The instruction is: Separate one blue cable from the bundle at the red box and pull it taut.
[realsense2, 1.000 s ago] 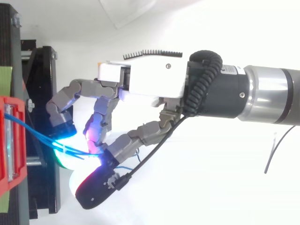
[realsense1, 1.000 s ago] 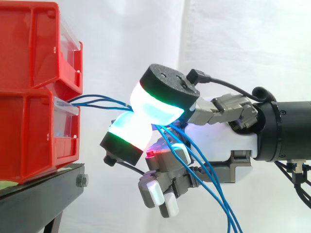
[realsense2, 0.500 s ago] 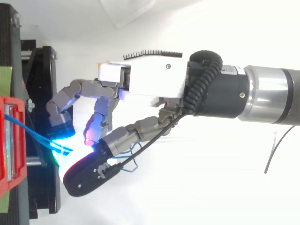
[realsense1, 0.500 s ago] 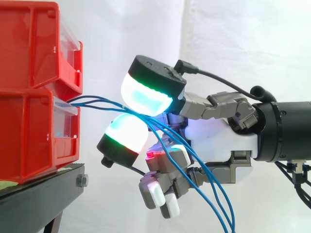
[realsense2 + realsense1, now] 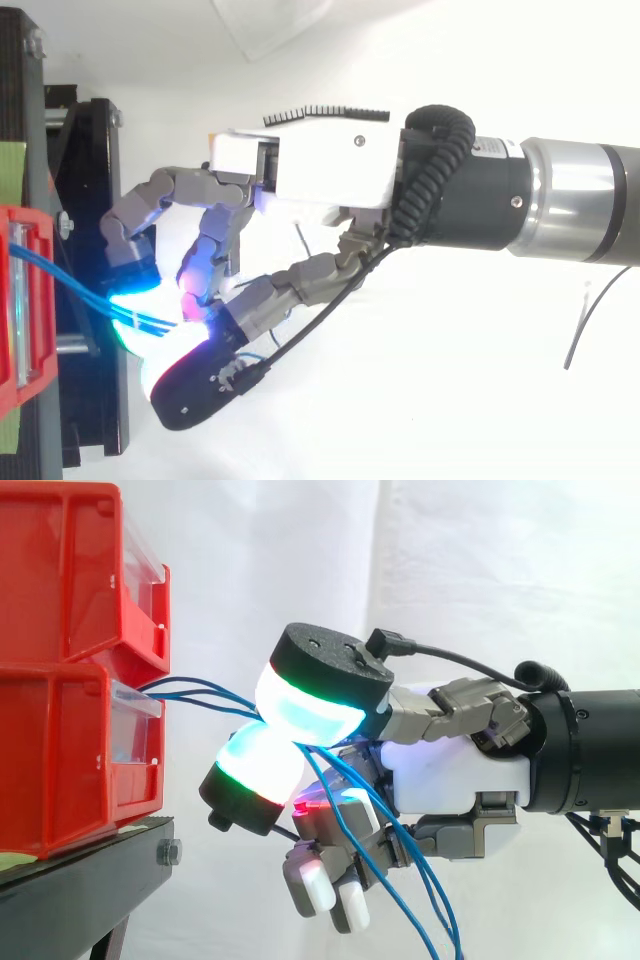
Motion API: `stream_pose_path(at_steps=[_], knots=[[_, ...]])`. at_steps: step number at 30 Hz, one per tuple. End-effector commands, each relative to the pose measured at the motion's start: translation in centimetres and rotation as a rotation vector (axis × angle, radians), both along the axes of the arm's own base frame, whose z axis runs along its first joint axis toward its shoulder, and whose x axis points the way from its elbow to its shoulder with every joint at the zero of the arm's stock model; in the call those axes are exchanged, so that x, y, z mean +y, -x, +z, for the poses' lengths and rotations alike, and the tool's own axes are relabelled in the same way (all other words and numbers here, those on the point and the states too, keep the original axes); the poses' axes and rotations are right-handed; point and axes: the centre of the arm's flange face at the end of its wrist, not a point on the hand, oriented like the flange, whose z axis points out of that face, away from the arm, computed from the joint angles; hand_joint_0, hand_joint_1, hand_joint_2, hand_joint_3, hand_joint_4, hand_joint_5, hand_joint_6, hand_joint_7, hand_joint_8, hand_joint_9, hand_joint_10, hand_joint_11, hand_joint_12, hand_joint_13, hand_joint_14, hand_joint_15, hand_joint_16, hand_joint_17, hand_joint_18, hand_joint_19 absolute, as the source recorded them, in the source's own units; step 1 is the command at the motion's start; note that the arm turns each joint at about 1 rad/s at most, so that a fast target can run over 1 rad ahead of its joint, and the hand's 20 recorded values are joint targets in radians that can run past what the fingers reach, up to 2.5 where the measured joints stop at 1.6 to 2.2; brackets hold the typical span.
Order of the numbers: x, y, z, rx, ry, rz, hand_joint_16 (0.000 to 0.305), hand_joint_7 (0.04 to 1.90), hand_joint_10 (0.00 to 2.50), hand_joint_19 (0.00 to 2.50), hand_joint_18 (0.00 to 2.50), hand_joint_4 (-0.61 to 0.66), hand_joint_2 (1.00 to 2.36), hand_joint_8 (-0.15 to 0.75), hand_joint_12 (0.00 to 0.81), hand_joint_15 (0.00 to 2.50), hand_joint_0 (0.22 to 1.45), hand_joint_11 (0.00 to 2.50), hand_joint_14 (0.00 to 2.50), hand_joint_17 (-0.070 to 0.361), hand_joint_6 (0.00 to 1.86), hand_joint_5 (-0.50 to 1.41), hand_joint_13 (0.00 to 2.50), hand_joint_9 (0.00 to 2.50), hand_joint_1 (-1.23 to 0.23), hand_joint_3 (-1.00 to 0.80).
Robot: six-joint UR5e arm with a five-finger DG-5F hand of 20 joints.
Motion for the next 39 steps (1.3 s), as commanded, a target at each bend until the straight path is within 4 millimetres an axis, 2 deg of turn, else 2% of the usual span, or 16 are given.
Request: stream_pose_path(at_steps=[1, 4, 6, 8, 12, 17, 21, 25, 26, 28, 33, 34, 36, 39], knots=[[0.01, 0.00, 0.00, 0.001, 0.008, 0.000, 0.044, 1.11, 0.03, 0.71, 0.95, 0.04, 1.00, 0.337, 0.339, 0.70, 0.76, 1.12, 0.03, 0.099, 0.87, -0.15, 1.03, 1.24, -0.97, -0.50], [-0.11, 0.03, -0.02, 0.002, 0.007, -0.001, 0.044, 1.14, 0.03, 0.72, 0.96, 0.16, 1.00, 0.350, 0.340, 0.70, 0.72, 1.11, 0.03, 0.098, 0.85, -0.14, 1.04, 1.29, -0.99, -0.50], [0.01, 0.05, -0.05, 0.005, 0.009, 0.000, 0.044, 1.24, 0.03, 0.73, 0.97, 0.19, 1.00, 0.354, 0.343, 0.70, 0.64, 1.10, 0.03, 0.099, 0.85, -0.13, 1.06, 1.31, -0.96, -0.50], [0.01, 0.06, 0.07, 0.004, 0.007, 0.000, 0.046, 1.25, 0.03, 0.74, 0.99, 0.19, 1.00, 0.357, 0.357, 0.71, 0.55, 1.09, 0.03, 0.103, 0.85, -0.11, 1.08, 1.35, -0.85, -0.50], [-0.12, 0.12, -0.11, 0.011, 0.008, -0.001, 0.046, 1.14, 0.03, 0.76, 1.01, 0.15, 1.00, 0.350, 0.353, 0.69, 0.55, 1.04, 0.03, 0.103, 0.84, -0.11, 1.09, 1.36, -0.70, -0.50], [0.00, 0.07, 0.05, 0.005, 0.009, 0.000, 0.044, 1.18, 0.03, 0.78, 0.99, 0.10, 1.00, 0.331, 0.347, 0.69, 0.60, 1.04, 0.03, 0.099, 0.81, -0.11, 1.07, 1.37, -0.60, -0.50], [-0.12, 0.07, -0.06, 0.007, 0.007, -0.001, 0.044, 1.17, 0.03, 0.79, 0.98, 0.07, 1.00, 0.321, 0.340, 0.68, 0.62, 1.05, 0.02, 0.099, 0.80, -0.11, 1.05, 1.38, -0.66, -0.46], [0.01, 0.01, 0.02, 0.004, 0.009, 0.000, 0.045, 1.17, 0.03, 0.80, 0.96, 0.05, 1.02, 0.319, 0.344, 0.68, 0.60, 1.10, 0.03, 0.102, 0.83, -0.13, 1.01, 1.36, -0.76, -0.24], [0.01, 0.05, -0.05, 0.005, 0.010, 0.000, 0.046, 1.18, 0.03, 0.79, 0.96, 0.04, 1.02, 0.320, 0.350, 0.68, 0.61, 1.13, 0.02, 0.105, 0.84, -0.14, 1.00, 1.33, -0.83, -0.18], [0.00, 0.08, -0.08, 0.008, 0.012, 0.000, 0.046, 1.19, 0.03, 0.78, 0.95, 0.01, 1.02, 0.309, 0.349, 0.69, 0.63, 1.15, 0.03, 0.103, 0.86, -0.15, 0.99, 1.30, -0.88, -0.17], [-0.10, 0.04, 0.01, 0.005, 0.012, 0.000, 0.045, 1.45, 0.03, 0.77, 0.95, -0.04, 1.02, 0.307, 0.349, 0.68, 0.73, 1.19, 0.03, 0.101, 0.86, -0.16, 1.00, 1.27, -0.94, -0.26], [0.02, 0.04, 0.13, 0.004, 0.012, 0.002, 0.045, 1.38, 0.03, 0.76, 0.94, -0.07, 1.01, 0.308, 0.349, 0.70, 0.76, 1.19, 0.03, 0.100, 0.89, -0.17, 1.02, 1.27, -0.94, -0.34], [0.02, 0.04, -0.01, 0.007, 0.012, 0.002, 0.044, 1.38, 0.03, 0.76, 0.94, -0.09, 1.01, 0.305, 0.346, 0.69, 0.79, 1.20, 0.03, 0.100, 0.89, -0.17, 1.02, 1.28, -0.93, -0.42], [0.02, 0.06, 0.11, 0.005, 0.012, 0.002, 0.044, 1.46, 0.03, 0.76, 0.93, -0.13, 1.00, 0.310, 0.349, 0.71, 0.83, 1.19, 0.03, 0.098, 0.92, -0.16, 1.06, 1.33, -0.92, -0.50]])
